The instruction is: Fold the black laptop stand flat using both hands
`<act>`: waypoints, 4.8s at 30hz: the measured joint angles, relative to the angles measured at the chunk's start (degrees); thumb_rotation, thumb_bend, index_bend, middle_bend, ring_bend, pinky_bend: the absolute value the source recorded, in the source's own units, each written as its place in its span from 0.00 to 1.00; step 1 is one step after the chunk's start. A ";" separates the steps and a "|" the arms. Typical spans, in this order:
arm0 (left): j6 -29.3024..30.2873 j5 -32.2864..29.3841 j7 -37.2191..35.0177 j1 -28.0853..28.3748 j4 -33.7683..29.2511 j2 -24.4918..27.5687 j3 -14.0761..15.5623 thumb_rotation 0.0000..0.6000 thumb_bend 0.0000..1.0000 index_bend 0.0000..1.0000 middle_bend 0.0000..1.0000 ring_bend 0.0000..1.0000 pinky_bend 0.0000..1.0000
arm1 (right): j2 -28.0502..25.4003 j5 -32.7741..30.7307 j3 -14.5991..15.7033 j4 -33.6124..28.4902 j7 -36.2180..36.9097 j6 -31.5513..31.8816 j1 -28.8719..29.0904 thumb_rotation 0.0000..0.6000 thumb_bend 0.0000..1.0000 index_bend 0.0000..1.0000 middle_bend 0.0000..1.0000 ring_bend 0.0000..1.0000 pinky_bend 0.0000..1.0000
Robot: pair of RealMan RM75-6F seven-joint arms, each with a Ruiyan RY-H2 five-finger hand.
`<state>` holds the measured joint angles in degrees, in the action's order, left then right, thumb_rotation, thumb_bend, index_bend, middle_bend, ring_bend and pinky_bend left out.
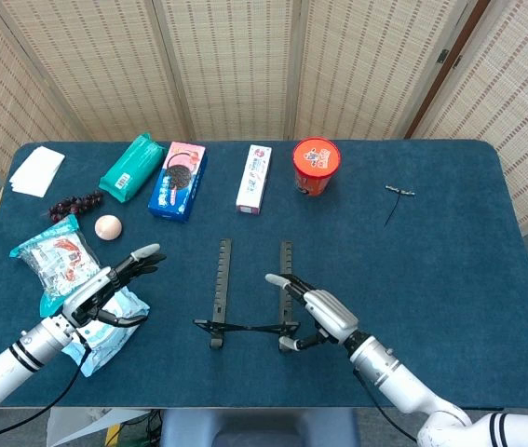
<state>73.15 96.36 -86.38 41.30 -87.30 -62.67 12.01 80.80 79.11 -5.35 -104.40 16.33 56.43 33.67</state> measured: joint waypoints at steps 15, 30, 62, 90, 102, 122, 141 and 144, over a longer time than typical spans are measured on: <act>-2.88 -1.29 5.30 -1.47 0.07 0.15 -2.52 1.00 0.18 0.04 0.12 0.07 0.06 | 6.80 -11.87 -6.32 4.41 -13.04 7.59 -0.81 1.00 0.19 0.00 0.06 0.00 0.11; -9.43 -7.46 35.62 -1.84 3.25 -3.25 -6.29 1.00 0.18 0.04 0.11 0.07 0.05 | 1.28 4.46 -3.18 7.70 -16.23 17.72 -5.20 1.00 0.12 0.00 0.05 0.00 0.08; -18.66 -14.04 71.55 1.43 24.73 -29.85 -15.17 1.00 0.18 0.00 0.05 0.04 0.03 | 10.13 6.05 0.97 19.54 -39.38 11.23 -3.58 1.00 0.04 0.00 0.00 0.00 0.00; -21.49 -16.70 72.81 1.98 28.29 -36.06 -17.63 1.00 0.18 0.00 0.05 0.04 0.03 | 21.93 1.34 -0.53 29.46 -46.28 8.14 -1.44 1.00 0.05 0.00 0.00 0.00 0.00; -22.13 -16.92 71.57 2.06 29.66 -37.83 -18.09 1.00 0.17 0.00 0.05 0.04 0.03 | 25.05 1.12 -1.41 33.18 -46.11 6.66 0.55 1.00 0.05 0.00 0.00 0.00 0.00; -21.93 -16.93 70.15 2.02 30.12 -39.36 -18.85 1.00 0.17 0.00 0.05 0.04 0.03 | 27.68 1.91 -1.96 35.93 -45.40 6.59 2.36 1.00 0.05 0.00 0.00 0.00 0.00; -22.19 -17.49 71.02 2.04 28.41 -39.76 -19.34 1.00 0.17 0.00 0.04 0.04 0.03 | 30.57 2.70 -3.50 38.77 -44.53 7.03 4.67 1.00 0.05 0.00 0.00 0.00 0.00; -22.25 -17.43 70.91 2.01 27.70 -39.46 -19.32 1.00 0.18 0.00 0.04 0.04 0.03 | 30.93 2.63 -3.64 39.35 -44.08 7.01 4.88 1.00 0.05 0.00 0.00 0.00 0.00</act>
<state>50.90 78.93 -15.47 43.31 -59.61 -102.13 -7.31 111.73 81.74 -8.98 -65.05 -27.75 63.44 38.55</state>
